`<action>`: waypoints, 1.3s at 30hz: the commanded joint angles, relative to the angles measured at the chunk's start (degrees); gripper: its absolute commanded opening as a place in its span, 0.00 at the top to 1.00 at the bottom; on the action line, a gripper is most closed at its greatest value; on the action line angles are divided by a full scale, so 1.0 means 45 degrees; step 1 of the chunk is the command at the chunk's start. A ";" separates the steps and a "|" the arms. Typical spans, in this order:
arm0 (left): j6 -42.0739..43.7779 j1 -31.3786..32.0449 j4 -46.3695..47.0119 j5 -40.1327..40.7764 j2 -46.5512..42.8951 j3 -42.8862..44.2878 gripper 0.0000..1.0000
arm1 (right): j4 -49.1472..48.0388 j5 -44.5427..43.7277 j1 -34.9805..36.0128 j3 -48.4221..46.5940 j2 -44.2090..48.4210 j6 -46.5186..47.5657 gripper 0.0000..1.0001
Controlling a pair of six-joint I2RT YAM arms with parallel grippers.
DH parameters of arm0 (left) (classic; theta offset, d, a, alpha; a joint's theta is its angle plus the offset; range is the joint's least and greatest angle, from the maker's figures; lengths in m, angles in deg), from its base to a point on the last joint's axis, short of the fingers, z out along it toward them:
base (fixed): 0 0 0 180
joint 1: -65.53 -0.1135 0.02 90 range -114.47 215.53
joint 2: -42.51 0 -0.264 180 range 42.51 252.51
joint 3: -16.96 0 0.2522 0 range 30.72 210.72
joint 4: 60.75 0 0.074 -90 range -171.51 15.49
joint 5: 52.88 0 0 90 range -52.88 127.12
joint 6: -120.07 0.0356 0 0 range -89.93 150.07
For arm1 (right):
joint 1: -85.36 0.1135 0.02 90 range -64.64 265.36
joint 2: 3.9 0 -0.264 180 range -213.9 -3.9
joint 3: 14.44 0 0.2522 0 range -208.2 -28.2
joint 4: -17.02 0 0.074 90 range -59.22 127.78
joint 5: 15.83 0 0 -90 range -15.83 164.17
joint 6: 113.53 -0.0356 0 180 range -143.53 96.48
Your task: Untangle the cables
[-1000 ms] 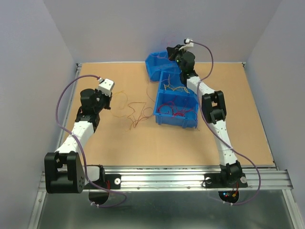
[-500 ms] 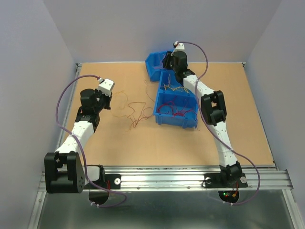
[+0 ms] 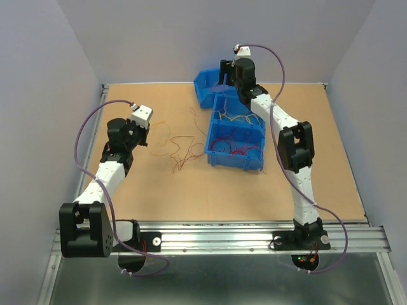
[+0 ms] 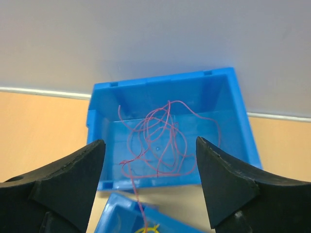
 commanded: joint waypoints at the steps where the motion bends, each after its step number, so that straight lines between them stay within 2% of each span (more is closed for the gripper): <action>1: 0.0070 -0.0050 0.0330 -0.0197 -0.0438 0.0352 1.00 | 0.0257 -0.0187 0.0731 0.1549 0.2310 0.1494 0.20; 5: 0.0070 -0.0050 0.0292 -0.0177 -0.0536 0.0352 1.00 | 0.2578 0.2486 0.1081 0.2718 0.3286 0.2899 0.22; 8: 0.0051 -0.0050 0.0311 -0.0138 -0.0614 0.0333 1.00 | 0.3012 0.3486 0.1647 0.3639 0.3796 0.4305 0.22; 12: 0.0051 -0.0050 0.0272 -0.0080 -0.0555 0.0352 1.00 | 0.3520 0.3449 0.2390 0.4091 0.3838 0.6412 0.21; 18: 0.0051 -0.0050 0.0252 0.0037 -0.0536 0.0372 1.00 | 0.5629 0.3195 0.3055 0.1983 0.2256 0.8036 0.21; 24: 0.0090 -0.0050 0.0252 0.0116 -0.0536 0.0352 1.00 | 0.5885 0.3038 0.3368 0.1318 0.1454 0.8488 0.21; 27: 0.0129 -0.0050 0.0272 0.0116 -0.0516 0.0352 1.00 | 0.5884 0.2259 0.3466 0.0928 0.1007 0.8546 0.22; 30: 0.0129 -0.0050 0.0272 0.0077 -0.0497 0.0352 1.00 | 0.5884 0.1594 0.3505 0.0400 0.0673 0.8683 0.31; 33: 0.0148 -0.0050 0.0272 0.0057 -0.0516 0.0352 1.00 | 0.5749 0.1495 0.3524 -0.0049 0.0263 0.8820 0.58; 34: 0.0149 -0.0050 0.0272 0.0076 -0.0516 0.0352 1.00 | 0.5612 0.1456 0.3505 -0.0050 0.0185 0.8820 0.58; 36: 0.0168 -0.0050 0.0253 0.0077 -0.0516 0.0352 1.00 | 0.5105 0.1261 0.3524 -0.0167 0.0126 0.8878 0.65; 39: 0.0187 -0.0050 0.0272 0.0077 -0.0536 0.0333 1.00 | 0.4363 0.1202 0.3505 -0.0090 0.0125 0.8918 0.84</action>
